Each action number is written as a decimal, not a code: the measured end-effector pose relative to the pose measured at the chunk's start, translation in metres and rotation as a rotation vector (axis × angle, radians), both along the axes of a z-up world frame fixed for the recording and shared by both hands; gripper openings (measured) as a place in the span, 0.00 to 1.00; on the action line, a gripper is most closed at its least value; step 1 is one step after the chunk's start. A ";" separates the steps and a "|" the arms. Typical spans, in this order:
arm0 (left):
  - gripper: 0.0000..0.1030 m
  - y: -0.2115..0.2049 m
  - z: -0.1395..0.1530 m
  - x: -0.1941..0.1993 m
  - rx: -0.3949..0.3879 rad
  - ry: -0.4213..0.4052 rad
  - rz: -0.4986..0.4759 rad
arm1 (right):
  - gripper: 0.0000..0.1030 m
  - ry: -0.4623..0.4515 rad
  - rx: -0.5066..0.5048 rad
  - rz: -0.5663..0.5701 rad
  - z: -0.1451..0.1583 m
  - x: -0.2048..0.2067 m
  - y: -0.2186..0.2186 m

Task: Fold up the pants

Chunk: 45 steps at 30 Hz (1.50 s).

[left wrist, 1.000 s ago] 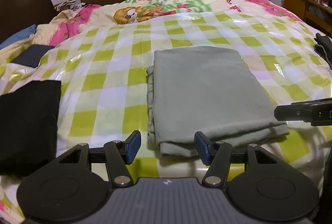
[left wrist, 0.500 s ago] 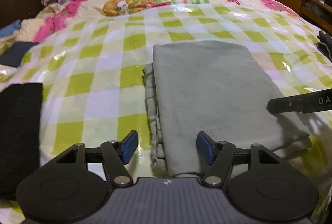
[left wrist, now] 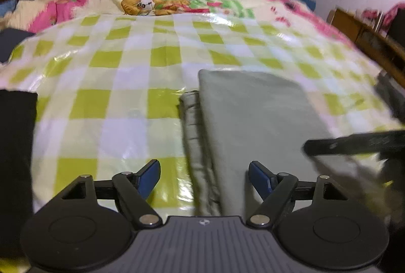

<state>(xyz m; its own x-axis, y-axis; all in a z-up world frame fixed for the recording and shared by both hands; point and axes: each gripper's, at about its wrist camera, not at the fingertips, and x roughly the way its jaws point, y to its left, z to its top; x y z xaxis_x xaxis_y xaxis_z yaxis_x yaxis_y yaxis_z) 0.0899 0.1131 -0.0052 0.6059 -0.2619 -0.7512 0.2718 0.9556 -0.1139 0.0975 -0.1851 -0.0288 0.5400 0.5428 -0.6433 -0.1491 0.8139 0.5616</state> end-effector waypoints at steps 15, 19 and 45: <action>0.71 -0.027 -0.022 0.024 -0.023 0.106 -0.068 | 0.18 0.036 0.112 0.055 -0.006 0.021 -0.007; 0.65 -0.059 -0.013 0.024 0.000 0.077 -0.127 | 0.14 0.024 0.088 0.036 0.004 0.013 -0.032; 0.68 -0.177 0.012 0.007 0.062 -0.018 -0.251 | 0.34 -0.005 -0.150 -0.321 0.043 -0.045 -0.157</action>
<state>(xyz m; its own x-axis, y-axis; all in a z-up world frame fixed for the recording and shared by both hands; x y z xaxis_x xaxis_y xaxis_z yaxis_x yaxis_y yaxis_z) 0.0968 -0.0635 0.0066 0.5411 -0.3600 -0.7600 0.5031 0.8628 -0.0504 0.0525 -0.3417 0.0141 0.6715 0.2446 -0.6995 0.1253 0.8929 0.4325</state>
